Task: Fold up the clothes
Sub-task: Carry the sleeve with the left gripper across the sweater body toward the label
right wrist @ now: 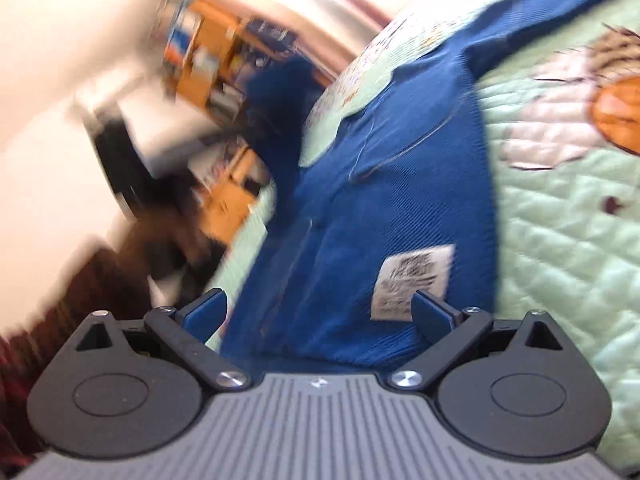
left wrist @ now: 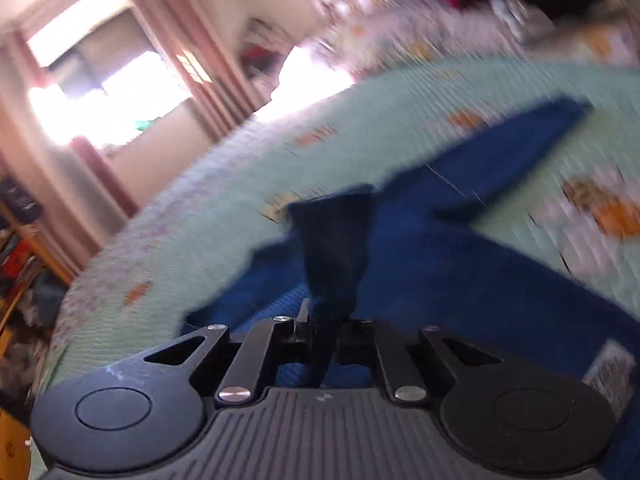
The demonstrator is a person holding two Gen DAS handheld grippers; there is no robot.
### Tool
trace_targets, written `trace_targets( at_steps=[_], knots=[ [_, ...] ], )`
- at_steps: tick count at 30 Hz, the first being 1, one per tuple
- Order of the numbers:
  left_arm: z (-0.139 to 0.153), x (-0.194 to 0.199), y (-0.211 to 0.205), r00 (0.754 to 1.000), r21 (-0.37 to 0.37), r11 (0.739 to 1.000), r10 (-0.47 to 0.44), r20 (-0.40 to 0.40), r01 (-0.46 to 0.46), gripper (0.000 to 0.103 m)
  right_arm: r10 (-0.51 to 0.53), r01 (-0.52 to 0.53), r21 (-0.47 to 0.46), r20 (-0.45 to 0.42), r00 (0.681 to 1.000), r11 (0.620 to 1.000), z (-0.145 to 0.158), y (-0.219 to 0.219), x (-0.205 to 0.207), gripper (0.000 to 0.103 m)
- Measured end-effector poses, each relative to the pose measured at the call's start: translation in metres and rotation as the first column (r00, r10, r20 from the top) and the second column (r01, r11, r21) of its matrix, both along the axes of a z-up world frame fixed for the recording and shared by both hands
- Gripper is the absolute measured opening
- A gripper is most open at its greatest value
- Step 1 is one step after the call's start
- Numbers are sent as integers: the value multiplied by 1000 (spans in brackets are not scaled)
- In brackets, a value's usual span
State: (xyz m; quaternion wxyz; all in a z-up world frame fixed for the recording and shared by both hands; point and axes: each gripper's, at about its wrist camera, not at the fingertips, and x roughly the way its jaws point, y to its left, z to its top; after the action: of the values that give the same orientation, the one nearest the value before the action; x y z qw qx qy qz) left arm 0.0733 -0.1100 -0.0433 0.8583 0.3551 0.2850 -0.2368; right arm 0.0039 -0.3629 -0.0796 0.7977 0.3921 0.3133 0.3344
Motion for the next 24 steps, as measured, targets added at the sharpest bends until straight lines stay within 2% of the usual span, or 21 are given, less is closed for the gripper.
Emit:
trace_targets(
  at_steps=[1, 3, 4, 9, 10, 11, 13, 15, 17, 19, 21, 24],
  knots=[
    [-21, -6, -6, 1000, 57, 998, -26, -13, 27, 6, -11, 11, 16, 0, 1000, 1000, -1, -4, 0, 98],
    [-48, -18, -7, 998, 140, 989, -60, 27, 56, 5, -21, 21, 17, 6, 1000, 1000, 0, -6, -2, 98],
    [-51, -21, -5, 996, 150, 987, -72, 51, 63, 6, -20, 20, 14, 9, 1000, 1000, 0, -5, -3, 98],
    [-44, -24, 2, 993, 152, 988, -57, 101, 41, 32, -37, 37, 22, 13, 999, 999, -2, -4, -2, 98],
    [-44, -27, 2, 991, 156, 987, -56, 120, 37, 46, -42, 42, 32, 13, 999, 999, -3, -4, -2, 98],
    [-41, -29, 1, 988, 152, 988, -49, 148, 27, 68, -48, 47, 42, 12, 999, 998, -3, -4, -1, 98],
    [-29, -34, -2, 978, 121, 993, -29, 206, 4, 91, -69, 69, 62, 3, 998, 996, -4, -7, 1, 98],
    [-14, -39, 5, 980, 37, 999, -1, 200, -7, 93, -88, 89, 68, -5, 996, 994, -4, -11, -1, 98],
    [3, -45, 17, 986, -76, 997, 43, 160, -32, 94, -110, 110, 51, -9, 994, 993, -2, -13, -2, 98],
    [21, -50, 38, 992, -219, 972, 100, 83, -80, 94, -121, 122, 45, -10, 993, 992, 2, -14, -3, 98],
    [35, -53, 68, 989, -375, 915, 141, -45, -148, 94, -128, 128, 47, -8, 992, 991, 6, -17, -2, 98],
    [46, -58, 111, 958, -540, 792, 228, -173, -286, 94, -120, 121, 69, -7, 993, 990, 18, -20, 11, 98]
  ],
)
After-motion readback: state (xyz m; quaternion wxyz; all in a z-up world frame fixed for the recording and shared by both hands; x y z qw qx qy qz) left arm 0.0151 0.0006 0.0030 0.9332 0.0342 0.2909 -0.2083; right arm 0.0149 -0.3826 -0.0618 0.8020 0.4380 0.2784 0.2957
